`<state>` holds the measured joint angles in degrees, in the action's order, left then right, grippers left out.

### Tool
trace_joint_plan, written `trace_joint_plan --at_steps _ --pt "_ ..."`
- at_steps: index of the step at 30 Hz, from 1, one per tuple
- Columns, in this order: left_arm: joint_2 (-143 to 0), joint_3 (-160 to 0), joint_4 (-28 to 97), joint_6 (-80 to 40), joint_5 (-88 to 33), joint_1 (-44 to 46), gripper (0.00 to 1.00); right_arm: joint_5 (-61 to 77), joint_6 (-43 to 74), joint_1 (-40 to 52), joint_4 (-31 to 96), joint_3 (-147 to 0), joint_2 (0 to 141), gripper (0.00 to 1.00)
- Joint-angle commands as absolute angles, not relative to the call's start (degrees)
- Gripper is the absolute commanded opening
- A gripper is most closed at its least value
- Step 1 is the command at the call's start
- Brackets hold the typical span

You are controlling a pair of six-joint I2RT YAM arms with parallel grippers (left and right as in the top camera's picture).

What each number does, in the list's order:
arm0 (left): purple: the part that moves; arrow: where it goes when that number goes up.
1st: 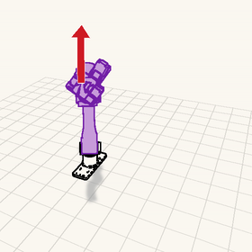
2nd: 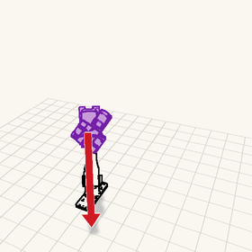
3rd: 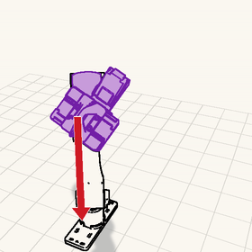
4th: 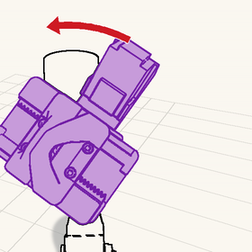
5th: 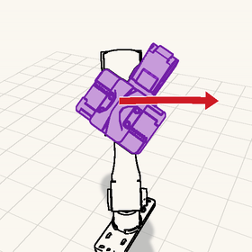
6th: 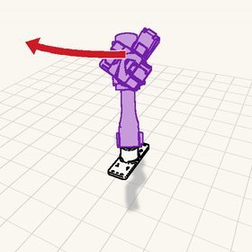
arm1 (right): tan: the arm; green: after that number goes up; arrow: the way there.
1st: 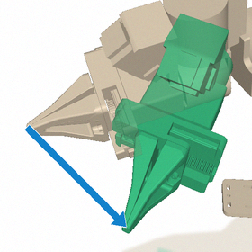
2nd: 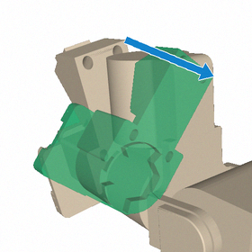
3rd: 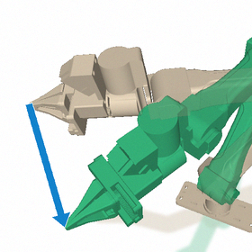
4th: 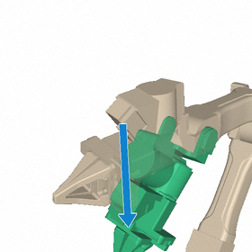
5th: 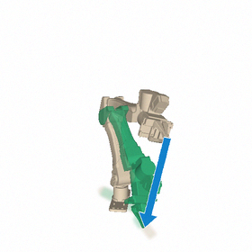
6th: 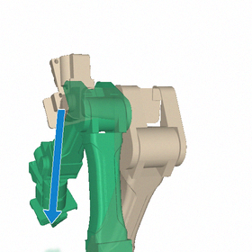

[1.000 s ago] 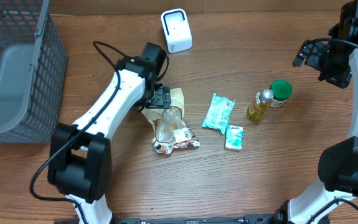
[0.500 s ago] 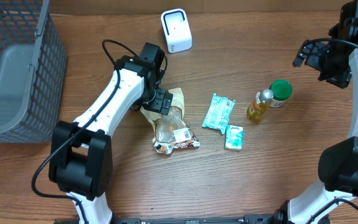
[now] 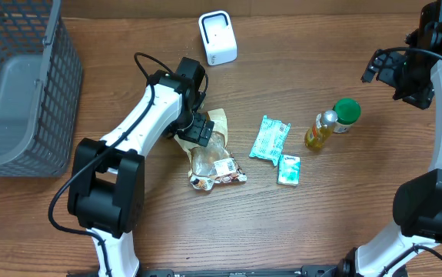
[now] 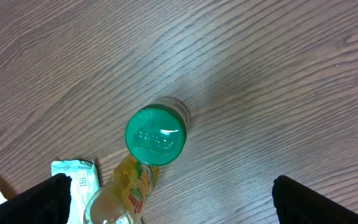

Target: Scan the item barcode

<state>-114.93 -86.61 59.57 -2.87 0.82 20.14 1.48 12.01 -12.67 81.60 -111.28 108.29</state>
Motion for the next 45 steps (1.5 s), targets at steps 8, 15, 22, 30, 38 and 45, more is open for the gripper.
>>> trace_joint_plan --at_steps 8,15,22,30,38,45 --pt "-116.5 -86.9 59.4 -1.9 0.0 19.9 1.0 1.1 12.3 -12.6 81.3 -111.3 107.4 1.0" --pt "-116.5 -86.9 59.4 -1.9 -0.1 19.9 1.0 1.1 12.3 -12.6 81.3 -111.3 107.4 1.0" --pt "-116.5 -86.8 59.4 -1.9 0.0 19.9 1.0 1.1 12.4 -12.6 81.3 -111.3 107.4 1.0" --pt "-116.5 -86.8 59.3 -1.9 -0.1 19.9 1.0 1.1 12.3 -12.6 81.3 -111.3 107.4 1.0" --pt "-116.5 -86.7 59.4 -2.3 0.0 19.9 1.0 1.1 12.4 -12.6 81.3 -111.3 107.4 1.0" --pt "-116.5 -86.7 59.4 -3.9 0.0 19.9 1.0 1.1 12.4 -12.6 81.4 -111.3 107.4 1.0"
